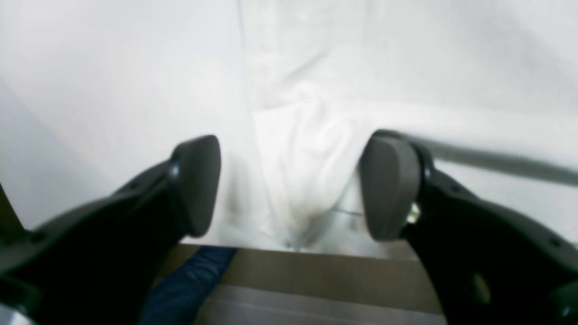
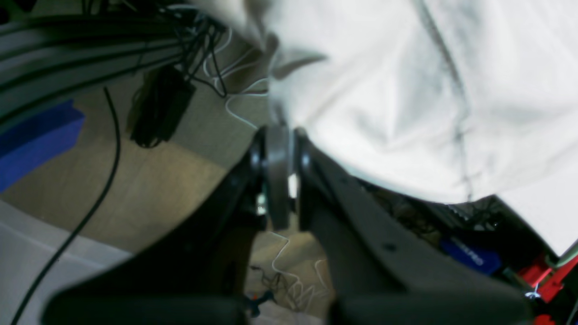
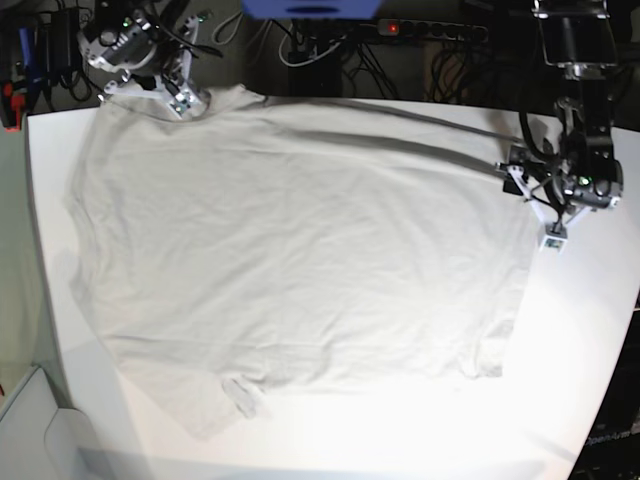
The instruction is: Layout the t-shirt on the table in an organized manner, then fold the t-shirt properly
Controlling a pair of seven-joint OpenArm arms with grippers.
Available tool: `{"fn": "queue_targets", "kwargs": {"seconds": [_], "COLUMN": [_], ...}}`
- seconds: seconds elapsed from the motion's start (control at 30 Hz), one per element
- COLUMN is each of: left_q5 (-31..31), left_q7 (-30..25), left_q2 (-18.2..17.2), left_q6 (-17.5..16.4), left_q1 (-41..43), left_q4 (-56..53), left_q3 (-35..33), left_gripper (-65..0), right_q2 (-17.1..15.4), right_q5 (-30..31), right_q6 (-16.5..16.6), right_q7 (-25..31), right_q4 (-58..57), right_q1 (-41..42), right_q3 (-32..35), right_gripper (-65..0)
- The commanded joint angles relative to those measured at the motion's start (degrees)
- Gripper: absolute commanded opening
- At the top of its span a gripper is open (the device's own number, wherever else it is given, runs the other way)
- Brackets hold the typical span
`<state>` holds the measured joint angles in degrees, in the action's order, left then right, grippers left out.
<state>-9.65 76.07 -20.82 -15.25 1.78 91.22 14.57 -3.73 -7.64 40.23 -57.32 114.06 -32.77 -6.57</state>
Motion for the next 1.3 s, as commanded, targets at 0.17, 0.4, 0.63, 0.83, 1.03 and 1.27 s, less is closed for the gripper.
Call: {"fn": "queue_targets", "kwargs": {"seconds": [0.17, 0.4, 0.63, 0.83, 1.03, 1.27], "left_q5": [0.2, 0.2, 0.3, 0.3, 0.4, 0.3], "left_q7": [-0.3, -0.2, 0.3, 0.2, 0.3, -0.3], "left_q2": [-1.0, -1.6, -2.8, -4.3, -4.5, -3.0], "left_q6": [0.1, -3.1, -9.6, -12.8, -16.9, -17.6], "left_q1": [-0.8, -1.0, -1.1, -0.9, -1.1, -6.0], "left_q4": [1.0, 1.0, 1.1, 1.1, 1.1, 3.6], "left_q3": [0.4, 0.5, 5.3, 9.1, 10.6, 14.1], "left_gripper": [-17.8, -17.8, -17.8, -18.0, -18.3, -18.3], "right_q2": [-2.0, -7.1, -9.2, -9.2, -9.0, -8.8], "right_q5": [0.0, 0.0, 0.0, 0.1, -0.1, -0.1], "right_q6": [-0.2, -0.2, -0.2, -0.2, -0.2, -0.2], "right_q7": [0.2, -3.5, -3.8, -3.8, -3.9, -3.9], "right_q4": [0.6, 0.6, 1.1, 1.1, 0.5, -10.0], "right_q1": [-0.8, -0.7, 0.1, 5.0, 14.3, 28.6], "right_q3": [0.1, -0.3, -2.6, -9.9, -11.4, -11.1], "right_gripper": [-33.9, -24.0, -24.0, -26.9, -49.8, -65.0]}}
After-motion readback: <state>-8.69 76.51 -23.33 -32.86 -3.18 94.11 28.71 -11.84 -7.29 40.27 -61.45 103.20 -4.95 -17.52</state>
